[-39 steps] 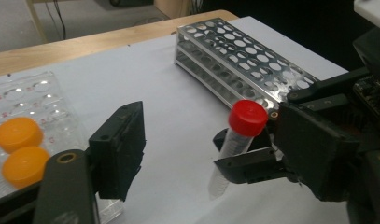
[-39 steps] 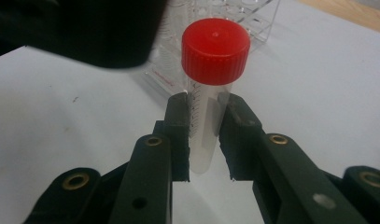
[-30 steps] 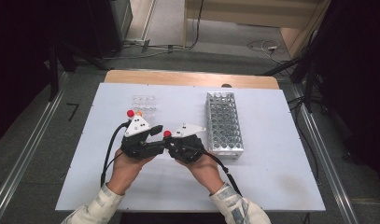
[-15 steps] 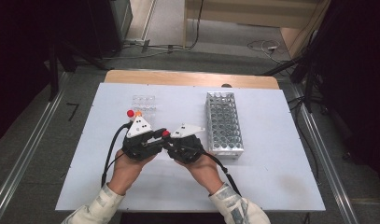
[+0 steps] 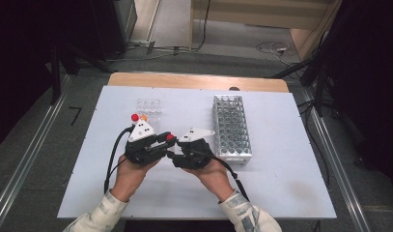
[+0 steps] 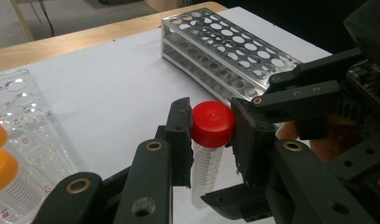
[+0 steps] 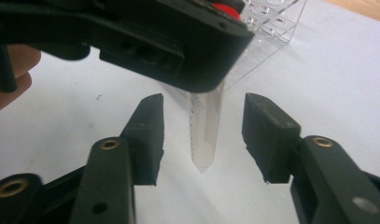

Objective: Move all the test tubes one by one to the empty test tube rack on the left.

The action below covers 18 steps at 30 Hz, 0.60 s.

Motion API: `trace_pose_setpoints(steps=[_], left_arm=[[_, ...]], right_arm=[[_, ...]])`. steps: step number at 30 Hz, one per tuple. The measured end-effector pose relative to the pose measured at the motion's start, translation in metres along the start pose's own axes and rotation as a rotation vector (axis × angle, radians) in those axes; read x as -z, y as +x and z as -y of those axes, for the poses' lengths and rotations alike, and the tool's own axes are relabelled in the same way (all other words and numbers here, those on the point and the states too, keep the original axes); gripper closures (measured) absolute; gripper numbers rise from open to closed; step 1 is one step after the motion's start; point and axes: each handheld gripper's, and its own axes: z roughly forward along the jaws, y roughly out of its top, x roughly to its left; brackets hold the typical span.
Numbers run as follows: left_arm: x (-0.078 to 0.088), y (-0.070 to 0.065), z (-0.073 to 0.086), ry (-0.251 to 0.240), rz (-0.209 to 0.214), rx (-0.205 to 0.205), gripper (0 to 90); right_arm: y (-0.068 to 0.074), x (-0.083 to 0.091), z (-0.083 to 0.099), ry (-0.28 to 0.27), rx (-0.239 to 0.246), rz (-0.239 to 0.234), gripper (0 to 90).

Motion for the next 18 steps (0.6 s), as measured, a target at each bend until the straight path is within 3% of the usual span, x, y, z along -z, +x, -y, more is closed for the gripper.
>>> trace_pose_setpoints(steps=[10,18], left_arm=[[0.003,0.003,-0.001,-0.007,-0.009,0.015,70.1],[0.005,0.005,-0.001,-0.009,-0.008,0.019,70.1]], right_arm=[[-0.012,0.015,0.008,-0.018,-0.001,0.016,36.1],[-0.023,0.029,0.014,-0.029,-0.008,0.045,33.8]])
